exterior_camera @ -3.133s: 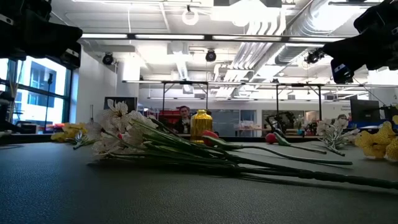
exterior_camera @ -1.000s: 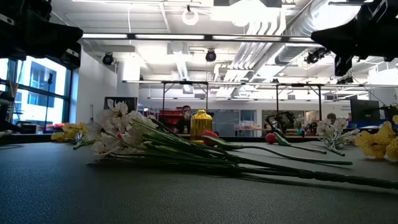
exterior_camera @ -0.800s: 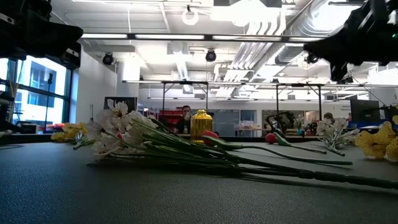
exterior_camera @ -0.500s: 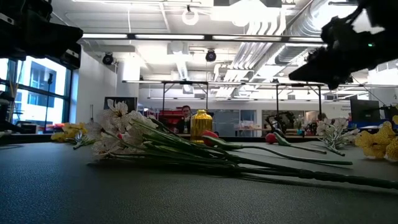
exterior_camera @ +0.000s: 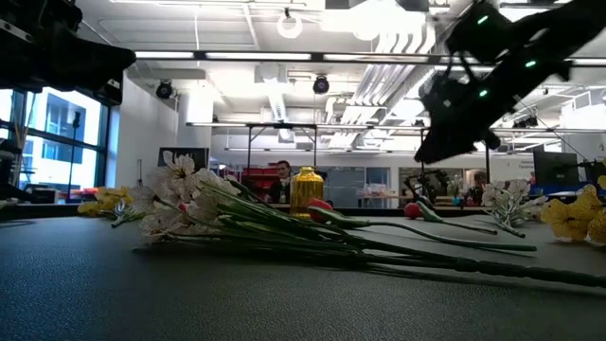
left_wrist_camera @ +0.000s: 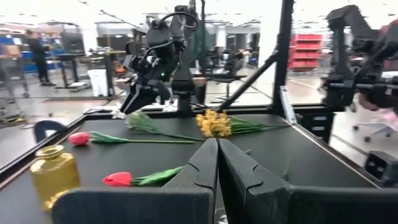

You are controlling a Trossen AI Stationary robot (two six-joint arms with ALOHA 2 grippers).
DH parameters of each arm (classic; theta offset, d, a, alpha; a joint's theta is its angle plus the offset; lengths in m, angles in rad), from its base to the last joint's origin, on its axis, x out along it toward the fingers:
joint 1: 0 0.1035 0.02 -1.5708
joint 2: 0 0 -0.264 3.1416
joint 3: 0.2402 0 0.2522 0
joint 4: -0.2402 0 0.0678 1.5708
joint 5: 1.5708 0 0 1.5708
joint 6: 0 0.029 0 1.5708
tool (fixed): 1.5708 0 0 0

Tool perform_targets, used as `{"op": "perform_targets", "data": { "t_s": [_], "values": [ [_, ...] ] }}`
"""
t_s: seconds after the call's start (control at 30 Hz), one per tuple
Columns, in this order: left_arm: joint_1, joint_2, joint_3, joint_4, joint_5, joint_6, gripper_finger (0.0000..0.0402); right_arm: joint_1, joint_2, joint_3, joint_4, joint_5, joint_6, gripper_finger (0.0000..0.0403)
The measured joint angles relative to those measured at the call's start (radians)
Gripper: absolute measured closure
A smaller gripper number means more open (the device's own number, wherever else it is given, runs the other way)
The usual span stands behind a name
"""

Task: Sort flowers into vase by color
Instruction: Put the red flower into the yellow vase

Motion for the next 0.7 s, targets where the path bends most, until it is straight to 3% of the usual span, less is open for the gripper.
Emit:
{"op": "perform_targets", "data": {
  "t_s": [0.17, 0.3, 0.7],
  "values": [
    [0.000, 0.000, 0.000, 0.000, -0.047, 0.002, 0.0401, -0.156, 0.142, 0.054, -0.087, -0.028, 0.053, 0.0225],
    [0.000, 0.000, 0.000, 0.004, -0.050, -0.013, 0.0401, -0.229, 0.231, 0.064, -0.091, -0.109, 0.097, 0.0216],
    [0.000, 0.000, 0.000, 0.028, -0.052, -0.016, 0.0401, -0.252, 0.377, 0.067, -0.027, -0.126, 0.122, 0.0277]
  ]
}}
